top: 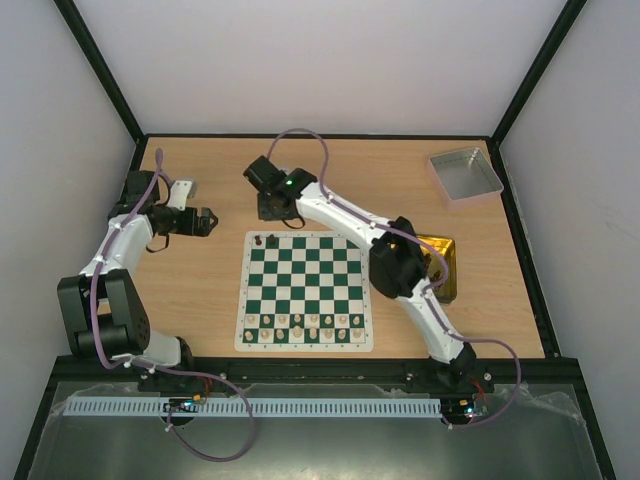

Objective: Set up the chess pieces on the board
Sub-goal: Place the chess piece on the chessboard, then pick up the chess piece from the storage box.

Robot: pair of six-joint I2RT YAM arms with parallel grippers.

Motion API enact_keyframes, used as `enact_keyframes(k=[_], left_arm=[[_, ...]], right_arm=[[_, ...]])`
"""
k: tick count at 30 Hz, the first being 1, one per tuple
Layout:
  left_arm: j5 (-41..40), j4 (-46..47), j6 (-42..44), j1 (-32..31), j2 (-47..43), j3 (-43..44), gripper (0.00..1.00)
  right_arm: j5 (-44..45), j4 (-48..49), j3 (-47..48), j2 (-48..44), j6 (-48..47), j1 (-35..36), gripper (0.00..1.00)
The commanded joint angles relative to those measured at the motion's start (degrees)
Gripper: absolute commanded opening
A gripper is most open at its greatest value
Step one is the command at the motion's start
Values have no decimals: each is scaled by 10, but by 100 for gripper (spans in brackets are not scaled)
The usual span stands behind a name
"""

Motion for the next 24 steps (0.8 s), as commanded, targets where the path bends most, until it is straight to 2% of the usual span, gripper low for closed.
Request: enact_keyframes(k=[1, 4, 8, 13, 19, 24], left_arm=[[6, -5, 4, -3, -3, -7, 99], [7, -6, 5, -3, -3, -7, 99], [10, -10, 5, -5, 2, -2, 99], [6, -11, 3, -12, 9, 3, 99], [-1, -13, 1, -18, 12, 6, 98], [-5, -14, 0, -26, 15, 9, 98]], right_arm=[[90, 10, -147, -142, 12, -24, 29], [94, 80, -360, -282, 26, -61, 29], [96, 96, -533, -421, 36, -112, 28], [124, 54, -649, -534, 51, -137, 25], [59, 65, -771, -662, 61, -232, 23], [10, 72, -826, -694, 37, -323, 22]])
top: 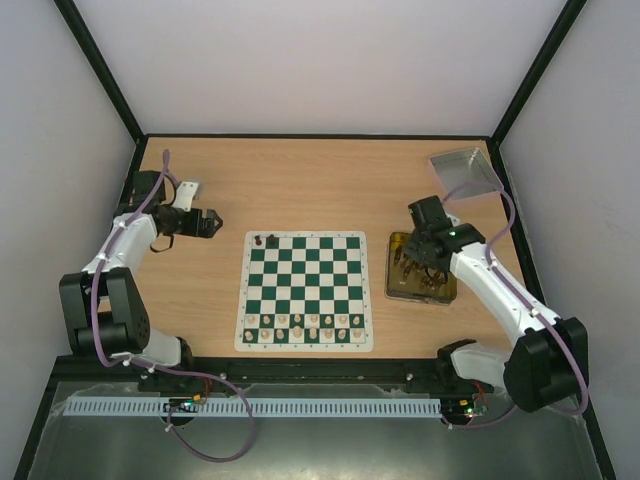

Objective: Set up the chess pieces on the board
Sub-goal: Pick up the chess piece from the storage box.

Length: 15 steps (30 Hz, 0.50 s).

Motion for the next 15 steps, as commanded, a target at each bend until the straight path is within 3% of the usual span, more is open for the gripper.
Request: enact_keyframes(k=[1, 5, 15], left_arm=[[-6, -10, 0, -8, 9, 9, 98], [-14, -10, 0, -16, 6, 8, 98], [-18, -7, 2, -17, 10, 4, 98]], right_arm=[[-58, 13, -43, -19, -18, -74, 22], [-93, 36, -60, -9, -35, -123, 22], [-124, 72, -67, 33, -41, -159, 21]])
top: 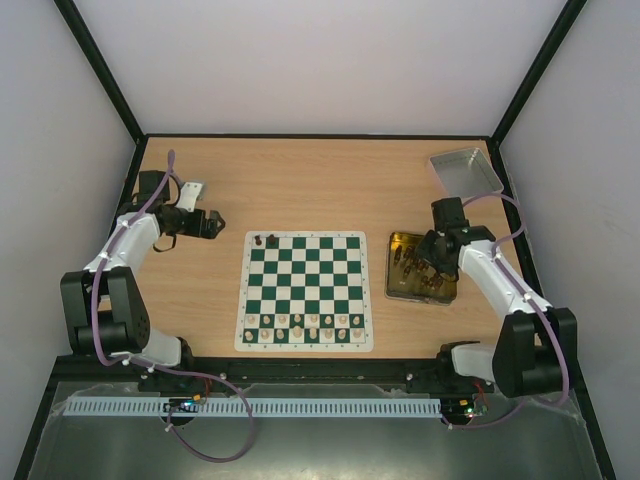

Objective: Set up the chess pieces on the board
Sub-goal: Pick up the chess piece from the storage box.

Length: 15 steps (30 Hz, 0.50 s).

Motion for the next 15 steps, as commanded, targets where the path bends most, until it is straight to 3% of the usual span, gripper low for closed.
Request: enact_keyframes(k=[1, 15], left_arm=[[-3, -5, 2, -2, 7, 3, 98], [-3, -4, 2, -10, 15, 5, 98]], right_arm=[[-23, 27, -16, 13, -7, -18, 21], [-32, 47, -28, 29, 3, -52, 21]])
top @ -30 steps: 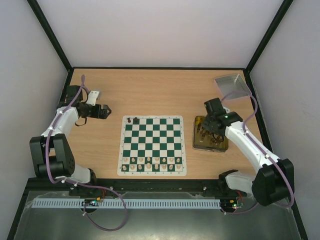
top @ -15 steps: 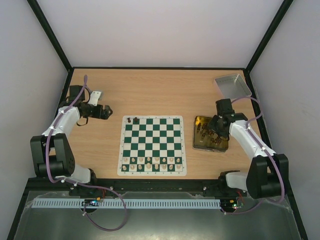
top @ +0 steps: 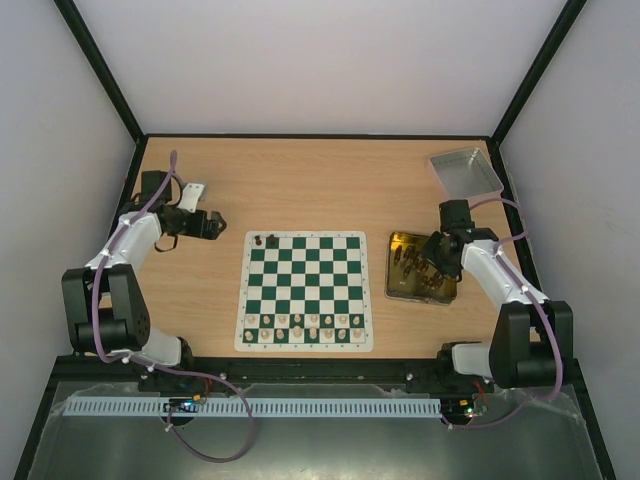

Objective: Set up the chess pieces on the board
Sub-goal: Pick up the chess piece from the storage box.

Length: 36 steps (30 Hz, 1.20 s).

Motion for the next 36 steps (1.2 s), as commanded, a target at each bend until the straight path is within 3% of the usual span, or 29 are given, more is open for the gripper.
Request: enact_keyframes(k=[1, 36], left_arm=[[1, -4, 3, -4, 7, 5, 98], [1, -3, 6, -9, 10, 2, 98]], right_arm=[[-5, 14, -10, 6, 3, -8, 21], [-7, 40, -18, 28, 11, -18, 13]])
